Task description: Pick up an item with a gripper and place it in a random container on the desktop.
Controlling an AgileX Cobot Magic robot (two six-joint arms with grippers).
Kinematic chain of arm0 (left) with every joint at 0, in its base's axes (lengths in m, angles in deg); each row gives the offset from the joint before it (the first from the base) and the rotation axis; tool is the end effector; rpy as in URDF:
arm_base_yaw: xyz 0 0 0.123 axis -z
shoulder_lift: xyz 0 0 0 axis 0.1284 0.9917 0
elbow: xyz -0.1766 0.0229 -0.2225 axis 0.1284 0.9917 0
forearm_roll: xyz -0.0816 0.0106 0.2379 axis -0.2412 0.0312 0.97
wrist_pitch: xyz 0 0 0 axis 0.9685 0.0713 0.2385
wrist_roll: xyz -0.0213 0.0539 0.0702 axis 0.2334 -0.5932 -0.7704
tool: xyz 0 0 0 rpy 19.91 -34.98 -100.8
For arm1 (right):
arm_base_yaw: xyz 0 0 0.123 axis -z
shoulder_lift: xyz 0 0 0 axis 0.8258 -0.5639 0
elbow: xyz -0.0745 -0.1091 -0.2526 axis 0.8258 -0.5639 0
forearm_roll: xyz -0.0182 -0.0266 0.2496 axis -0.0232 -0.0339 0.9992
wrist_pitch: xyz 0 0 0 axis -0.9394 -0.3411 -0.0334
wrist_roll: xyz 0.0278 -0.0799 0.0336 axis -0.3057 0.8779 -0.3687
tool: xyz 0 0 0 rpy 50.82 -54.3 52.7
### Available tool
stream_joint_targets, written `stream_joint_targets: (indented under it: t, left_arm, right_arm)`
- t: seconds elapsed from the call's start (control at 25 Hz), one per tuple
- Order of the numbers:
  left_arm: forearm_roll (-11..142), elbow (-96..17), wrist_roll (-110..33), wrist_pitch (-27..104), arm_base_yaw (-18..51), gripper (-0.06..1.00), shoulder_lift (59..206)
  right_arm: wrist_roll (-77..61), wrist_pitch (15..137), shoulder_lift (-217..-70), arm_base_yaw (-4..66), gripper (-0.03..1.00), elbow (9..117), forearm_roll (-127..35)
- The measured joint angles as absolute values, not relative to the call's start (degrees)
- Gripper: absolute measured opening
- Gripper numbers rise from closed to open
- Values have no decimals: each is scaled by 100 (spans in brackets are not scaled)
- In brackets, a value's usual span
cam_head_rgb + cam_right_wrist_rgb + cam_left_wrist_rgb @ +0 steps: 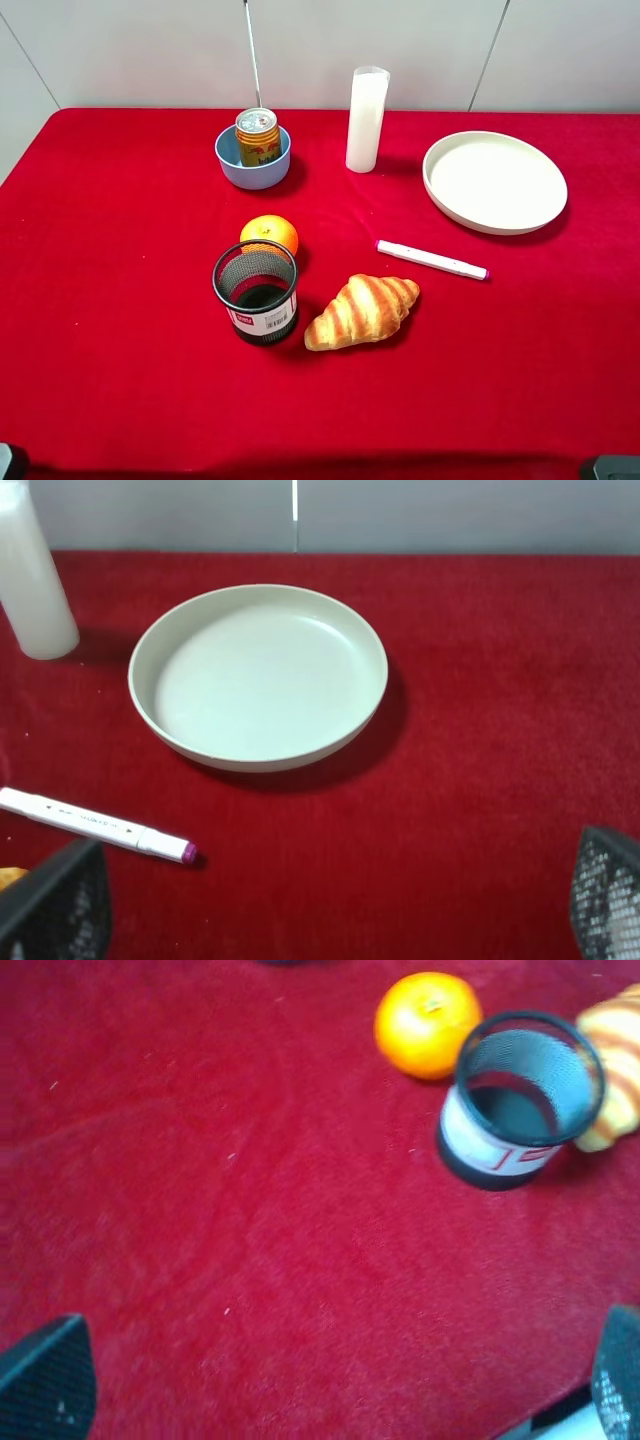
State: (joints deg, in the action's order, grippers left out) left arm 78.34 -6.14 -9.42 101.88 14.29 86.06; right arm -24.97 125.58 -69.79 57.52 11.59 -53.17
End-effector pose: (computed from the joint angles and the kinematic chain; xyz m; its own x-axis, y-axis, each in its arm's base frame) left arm 0.0482 -0.0198 0.3458 -0.5969 0.3362 -0.7285 0.4306 0.9004 0.0627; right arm -0.0046 0.0017 0.2809 -0.4132 -0.0846 -0.9067 -0.0237 0.9963 -0.0822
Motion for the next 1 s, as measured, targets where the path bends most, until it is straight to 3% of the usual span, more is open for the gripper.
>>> stream_joint_targets:
  t: [0.52,1.0]
  left_arm:
    - [7477,1111,-942,9649,-401,99,6999]
    - [7286,1189,-976,9587,-556,99,5885]
  right_arm:
    - [-2497,12558,-6979,5752,69,1159,-5317]
    - [-2497,12558,-6979,5752,69,1159,-5317]
